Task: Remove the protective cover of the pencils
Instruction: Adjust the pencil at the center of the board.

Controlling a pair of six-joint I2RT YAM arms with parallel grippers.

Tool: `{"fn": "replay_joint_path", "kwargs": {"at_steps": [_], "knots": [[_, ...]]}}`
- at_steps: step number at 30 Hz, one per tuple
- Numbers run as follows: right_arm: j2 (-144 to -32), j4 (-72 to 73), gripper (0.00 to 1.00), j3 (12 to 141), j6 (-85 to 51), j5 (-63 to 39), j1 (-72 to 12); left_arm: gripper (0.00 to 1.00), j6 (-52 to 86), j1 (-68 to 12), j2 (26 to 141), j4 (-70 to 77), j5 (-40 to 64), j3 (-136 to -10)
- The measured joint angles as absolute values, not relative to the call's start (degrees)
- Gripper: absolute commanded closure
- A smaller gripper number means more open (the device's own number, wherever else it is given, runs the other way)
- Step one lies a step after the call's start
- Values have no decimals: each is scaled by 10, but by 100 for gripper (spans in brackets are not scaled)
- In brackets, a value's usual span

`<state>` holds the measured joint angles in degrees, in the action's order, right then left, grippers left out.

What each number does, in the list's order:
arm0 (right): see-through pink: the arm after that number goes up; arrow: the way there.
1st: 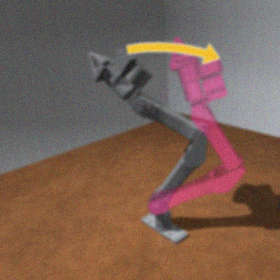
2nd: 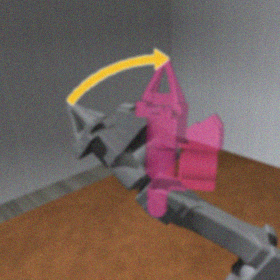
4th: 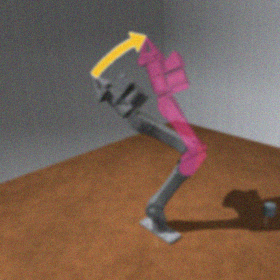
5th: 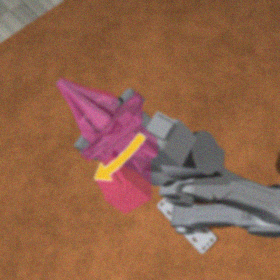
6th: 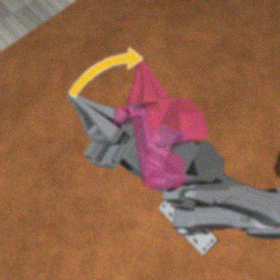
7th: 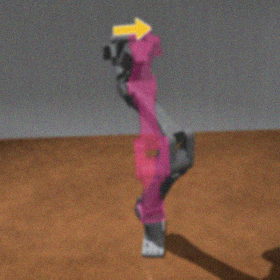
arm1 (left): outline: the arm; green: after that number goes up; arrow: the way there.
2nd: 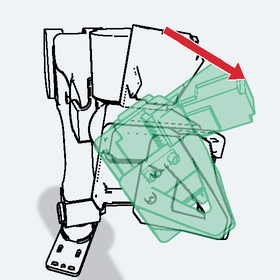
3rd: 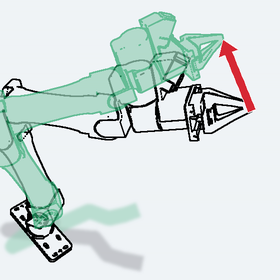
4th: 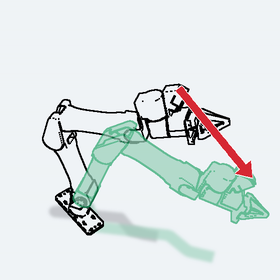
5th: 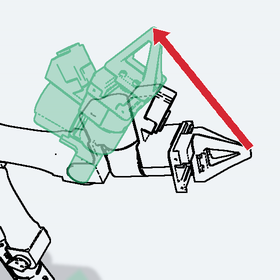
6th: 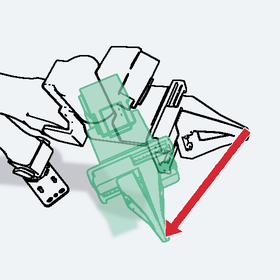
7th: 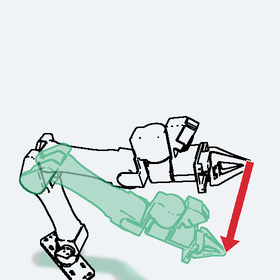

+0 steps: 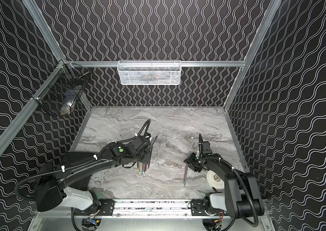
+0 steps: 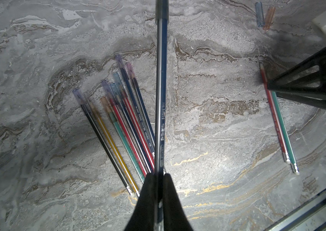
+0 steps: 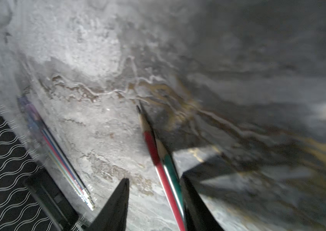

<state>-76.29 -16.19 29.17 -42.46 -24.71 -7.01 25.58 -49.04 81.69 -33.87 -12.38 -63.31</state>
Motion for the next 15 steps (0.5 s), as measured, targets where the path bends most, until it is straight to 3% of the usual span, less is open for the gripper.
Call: {"fn": "replay_joint_path", "kwargs": {"at_steps": [8, 15], "knots": [[-795, -109, 55, 299, -427, -293, -71, 90, 256, -490, 817, -338, -124, -629], [-766, -170, 54, 326, -409, -229, -74, 90, 255, -490, 817, -327, -108, -611]]}}
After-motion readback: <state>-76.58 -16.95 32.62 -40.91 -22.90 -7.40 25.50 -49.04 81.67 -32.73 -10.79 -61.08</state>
